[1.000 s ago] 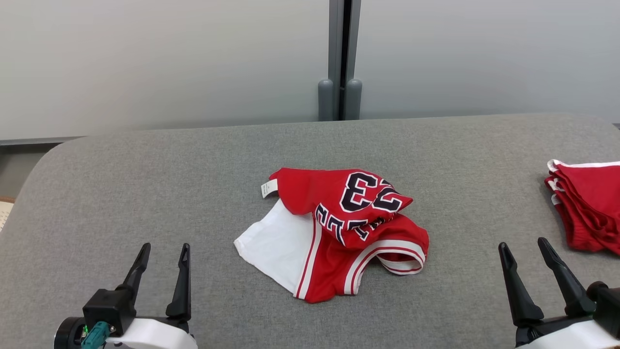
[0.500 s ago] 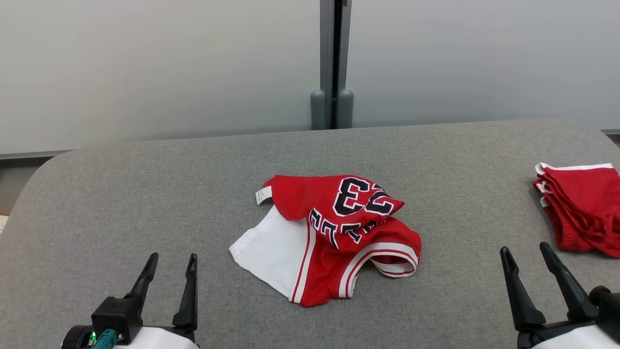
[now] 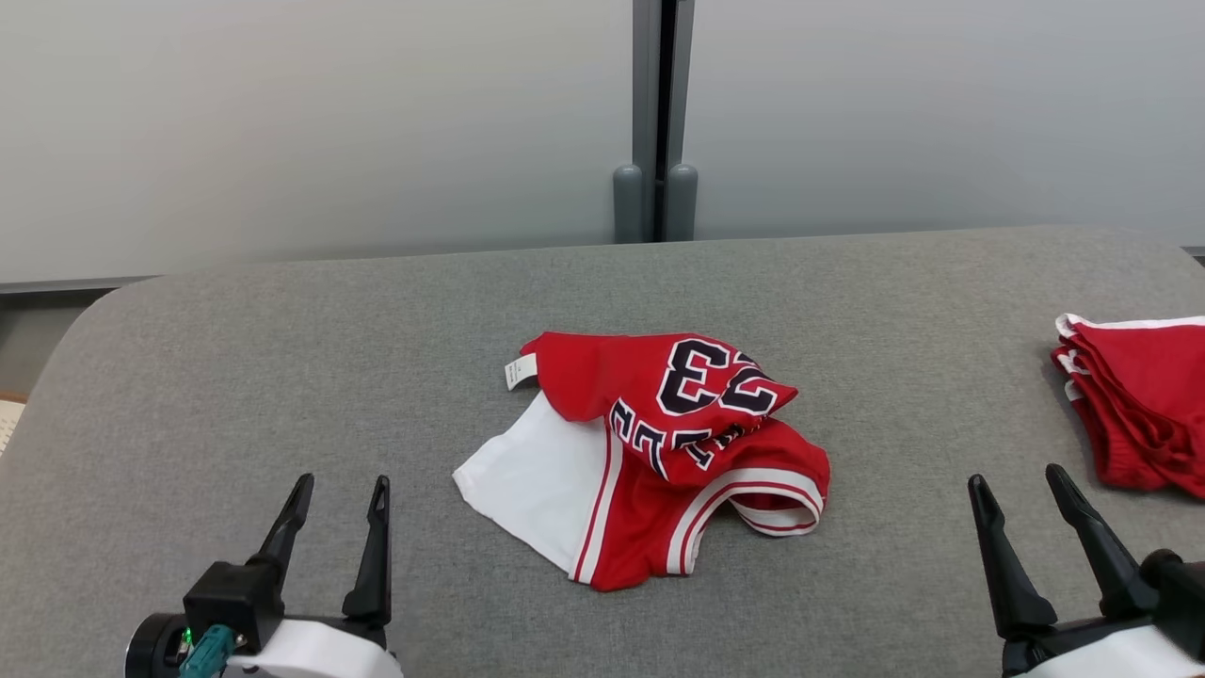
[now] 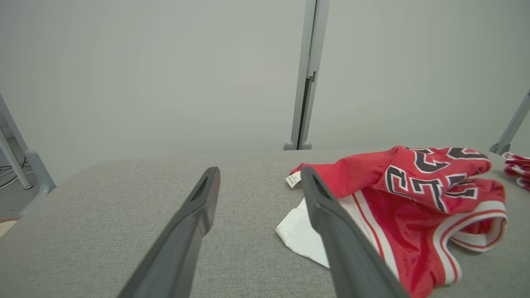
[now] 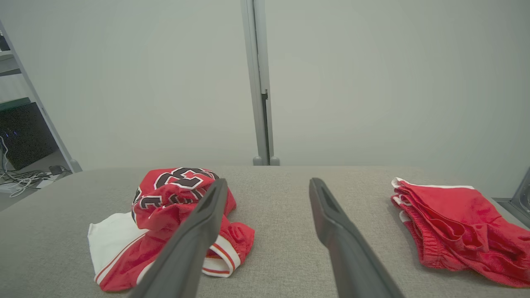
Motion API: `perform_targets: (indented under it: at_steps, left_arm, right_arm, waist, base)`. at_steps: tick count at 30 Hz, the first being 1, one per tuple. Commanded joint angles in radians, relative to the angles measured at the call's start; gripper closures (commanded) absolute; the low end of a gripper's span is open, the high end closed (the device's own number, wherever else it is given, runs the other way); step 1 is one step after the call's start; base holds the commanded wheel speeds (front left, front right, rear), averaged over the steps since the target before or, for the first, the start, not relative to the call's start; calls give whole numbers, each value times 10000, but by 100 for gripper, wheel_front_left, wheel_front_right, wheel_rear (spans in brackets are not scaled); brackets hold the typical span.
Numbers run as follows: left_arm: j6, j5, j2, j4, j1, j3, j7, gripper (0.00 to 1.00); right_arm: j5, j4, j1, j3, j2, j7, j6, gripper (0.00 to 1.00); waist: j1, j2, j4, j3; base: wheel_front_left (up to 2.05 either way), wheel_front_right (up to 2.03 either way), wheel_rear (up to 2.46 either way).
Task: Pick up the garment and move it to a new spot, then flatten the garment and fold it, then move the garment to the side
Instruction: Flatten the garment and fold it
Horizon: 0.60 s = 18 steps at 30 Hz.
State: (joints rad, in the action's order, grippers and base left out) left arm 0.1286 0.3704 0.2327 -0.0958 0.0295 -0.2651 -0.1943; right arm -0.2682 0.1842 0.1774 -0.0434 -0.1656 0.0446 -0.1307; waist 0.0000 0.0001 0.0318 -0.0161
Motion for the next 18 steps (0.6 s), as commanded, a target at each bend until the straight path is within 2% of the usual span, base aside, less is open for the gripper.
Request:
perform_targets:
  at_steps: [1, 7, 18]
  left_arm:
    - [2, -11, -14, 59, -297, -20, -25, 0]
    - [-145, -149, -148, 169, -1062, -284, -45, 0]
    - [-291, -352, -790, 82, -2442, -615, -477, 0]
  right_arm:
    - [33, 27, -173, -45, -56, 49, 0, 0]
    - [-96, -392, -942, -1114, -469, 58, 0, 0]
    - [-277, -2135, -3404, -3872, -1441, 139, 1, 0]
  waist:
    - [0, -1, 115, 97]
    - [0, -1, 660, 867]
    - [0, -1, 1811, 2569]
  base:
    - [0, 0, 0]
    - [0, 0, 0]
    - [0, 0, 0]
